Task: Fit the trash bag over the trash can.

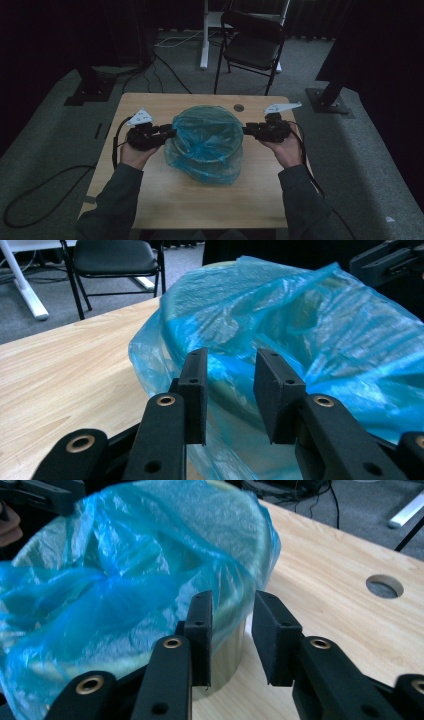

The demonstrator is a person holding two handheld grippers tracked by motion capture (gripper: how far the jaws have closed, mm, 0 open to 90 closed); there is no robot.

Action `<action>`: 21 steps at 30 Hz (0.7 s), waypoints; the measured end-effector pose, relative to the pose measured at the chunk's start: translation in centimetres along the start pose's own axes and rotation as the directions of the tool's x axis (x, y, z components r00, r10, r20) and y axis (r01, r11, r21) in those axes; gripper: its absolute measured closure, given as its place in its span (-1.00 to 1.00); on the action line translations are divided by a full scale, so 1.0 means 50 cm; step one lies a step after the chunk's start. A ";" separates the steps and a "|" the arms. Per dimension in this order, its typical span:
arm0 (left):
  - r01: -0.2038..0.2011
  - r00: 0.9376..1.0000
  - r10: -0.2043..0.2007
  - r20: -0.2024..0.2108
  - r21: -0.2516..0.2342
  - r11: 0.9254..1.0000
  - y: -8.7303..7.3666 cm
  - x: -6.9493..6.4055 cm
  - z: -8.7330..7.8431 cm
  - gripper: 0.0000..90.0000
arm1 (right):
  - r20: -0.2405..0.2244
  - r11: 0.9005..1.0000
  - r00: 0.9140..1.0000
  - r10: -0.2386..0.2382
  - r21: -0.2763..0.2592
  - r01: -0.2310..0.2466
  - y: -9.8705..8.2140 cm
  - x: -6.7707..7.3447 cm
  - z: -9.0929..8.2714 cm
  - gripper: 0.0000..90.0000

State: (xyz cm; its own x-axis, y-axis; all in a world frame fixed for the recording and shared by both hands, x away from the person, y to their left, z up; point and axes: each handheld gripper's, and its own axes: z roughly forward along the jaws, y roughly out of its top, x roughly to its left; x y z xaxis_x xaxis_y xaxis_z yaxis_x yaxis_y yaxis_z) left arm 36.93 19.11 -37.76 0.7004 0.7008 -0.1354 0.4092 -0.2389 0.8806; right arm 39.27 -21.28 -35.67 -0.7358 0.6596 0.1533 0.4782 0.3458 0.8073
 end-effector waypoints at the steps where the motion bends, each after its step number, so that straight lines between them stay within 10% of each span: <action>1: 0.005 1.000 -0.005 0.000 0.001 1.000 0.001 0.003 0.004 0.49 | 0.001 1.000 1.000 -0.001 -0.004 0.001 0.003 -0.001 0.002 0.51; 11: 0.025 1.000 -0.025 -0.010 0.003 1.000 0.008 0.020 0.020 0.56 | -0.005 1.000 1.000 0.027 -0.001 -0.027 0.012 -0.013 0.028 0.48; 21: 0.027 0.999 -0.028 -0.037 -0.022 0.999 0.026 0.031 0.033 0.92 | -0.018 0.999 0.999 0.036 -0.007 -0.036 0.024 -0.024 0.040 0.93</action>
State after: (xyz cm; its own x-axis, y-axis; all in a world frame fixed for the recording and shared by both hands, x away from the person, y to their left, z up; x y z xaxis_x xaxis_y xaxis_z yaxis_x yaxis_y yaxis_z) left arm 39.52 18.79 -37.58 0.6669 0.7312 -0.1431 0.4147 -0.2047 0.8866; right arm 41.67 -20.32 -36.01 -0.7268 0.6592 0.1928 0.5010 0.3169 0.8053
